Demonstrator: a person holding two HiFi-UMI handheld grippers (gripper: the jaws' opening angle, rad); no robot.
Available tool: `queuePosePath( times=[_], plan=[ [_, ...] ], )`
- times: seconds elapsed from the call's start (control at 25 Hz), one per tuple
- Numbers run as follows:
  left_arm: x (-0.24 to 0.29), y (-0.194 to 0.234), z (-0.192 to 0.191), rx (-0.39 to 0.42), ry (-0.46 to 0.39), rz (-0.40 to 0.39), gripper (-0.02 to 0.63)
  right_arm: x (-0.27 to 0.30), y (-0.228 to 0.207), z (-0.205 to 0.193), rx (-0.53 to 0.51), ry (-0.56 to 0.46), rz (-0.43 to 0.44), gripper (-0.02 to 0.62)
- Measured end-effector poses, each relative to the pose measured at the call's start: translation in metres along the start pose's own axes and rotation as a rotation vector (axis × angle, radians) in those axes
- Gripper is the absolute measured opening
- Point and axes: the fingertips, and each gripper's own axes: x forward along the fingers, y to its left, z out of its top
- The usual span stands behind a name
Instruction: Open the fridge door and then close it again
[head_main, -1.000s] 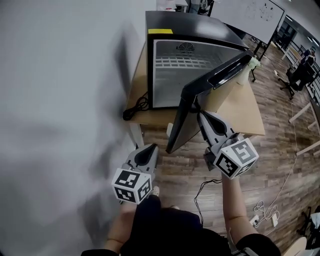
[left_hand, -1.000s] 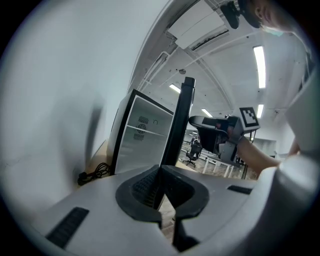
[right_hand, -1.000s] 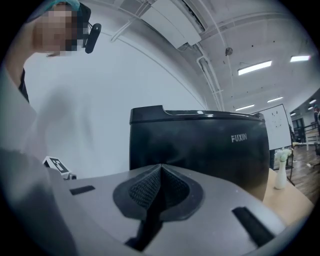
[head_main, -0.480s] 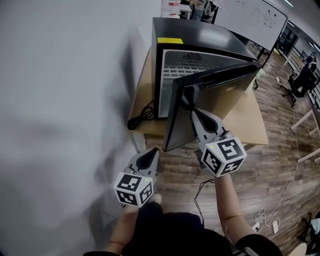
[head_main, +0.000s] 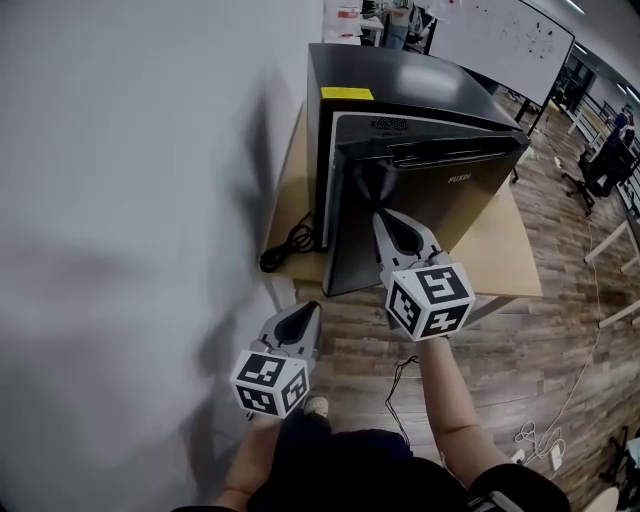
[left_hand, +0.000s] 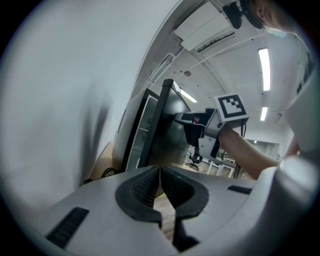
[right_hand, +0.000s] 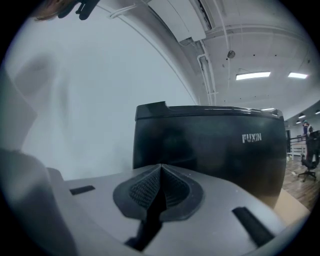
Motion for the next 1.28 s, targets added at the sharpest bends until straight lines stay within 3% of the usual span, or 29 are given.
queuePosePath(
  times=[0.84, 1.28],
  plan=[
    [0.013, 0.023, 0.005, -0.004, 0.002, -0.005, 0.011, 0.082, -0.021, -0.01, -0.003, 0.061, -0.087, -0.011],
    [0.02, 0.022, 0.004, -0.008, 0.009, -0.01, 0.012, 0.088, -0.022, -0.01, 0.012, 0.064, -0.087, -0.011]
  ],
)
